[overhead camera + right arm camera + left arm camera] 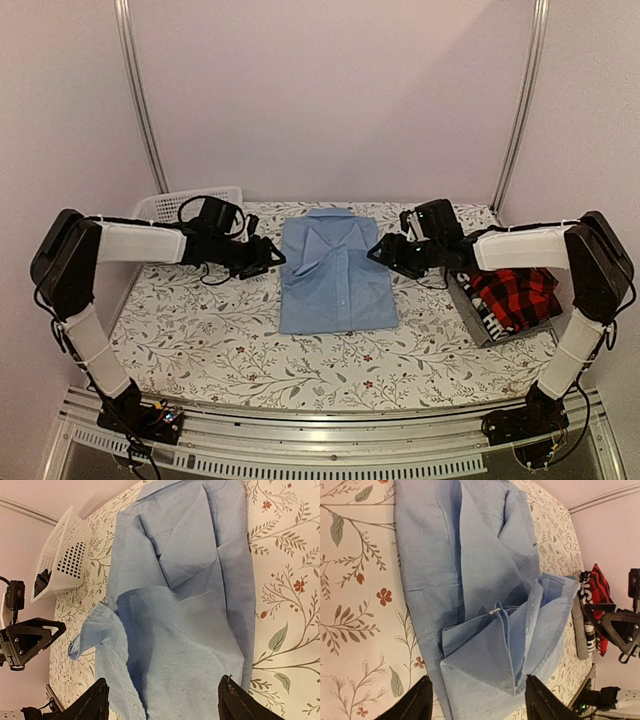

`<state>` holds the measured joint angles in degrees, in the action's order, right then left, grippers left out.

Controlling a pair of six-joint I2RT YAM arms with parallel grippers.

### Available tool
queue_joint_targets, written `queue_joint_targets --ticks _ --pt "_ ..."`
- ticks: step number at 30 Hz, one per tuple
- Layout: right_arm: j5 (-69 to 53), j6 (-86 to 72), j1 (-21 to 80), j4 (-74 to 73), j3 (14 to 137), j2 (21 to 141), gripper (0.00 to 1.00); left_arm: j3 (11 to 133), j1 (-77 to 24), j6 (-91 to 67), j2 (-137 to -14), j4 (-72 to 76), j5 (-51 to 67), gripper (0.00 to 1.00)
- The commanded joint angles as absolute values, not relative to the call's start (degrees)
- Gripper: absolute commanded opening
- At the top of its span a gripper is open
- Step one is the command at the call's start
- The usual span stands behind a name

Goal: Fold and stack the long sleeve shirts
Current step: Fold the rectangle-folded shirt at the center of the board, then smooth out the 2/3-rectangle-folded shirt at the center of the board.

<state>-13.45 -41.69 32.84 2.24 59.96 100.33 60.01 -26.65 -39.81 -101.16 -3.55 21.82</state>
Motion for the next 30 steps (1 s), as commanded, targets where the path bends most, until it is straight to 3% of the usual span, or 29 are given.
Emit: queue_joint_targets --ticks 1,4,6,12,16,19,23,30 --pt "-6.96 -36.50 34.55 -2.87 61.48 95.84 0.77 57.56 -27.32 -37.61 -94.32 -4.97 18.72 0.63" --pt "-5.65 -34.47 36.52 -4.16 62.85 95.79 0.80 56.16 -30.69 -37.24 -92.11 -4.41 18.70 0.59" --pt "-4.99 -33.05 38.02 -5.46 64.62 97.50 0.79 55.76 -32.81 -37.26 -91.85 -3.45 19.33 0.51" --pt "-3.98 -29.23 40.82 -8.84 72.75 106.25 0.53 56.76 -36.75 -37.93 -96.74 -0.92 21.00 0.26" --pt "-2.94 -26.68 41.02 -12.20 80.43 113.54 0.39 61.37 -36.63 -37.00 -102.82 1.31 21.44 0.18" --pt "-0.92 -24.89 41.02 -15.34 87.28 120.08 0.34 66.69 -35.74 -35.96 -108.45 0.18 20.65 0.14" --pt "2.30 -23.58 41.04 -19.91 96.49 127.85 0.36 71.12 -32.27 -36.48 -114.16 -0.83 20.49 0.14" --pt "5.04 -23.63 41.30 -25.50 103.88 135.76 0.58 77.04 -28.15 -35.30 -122.39 -6.21 20.87 0.14"
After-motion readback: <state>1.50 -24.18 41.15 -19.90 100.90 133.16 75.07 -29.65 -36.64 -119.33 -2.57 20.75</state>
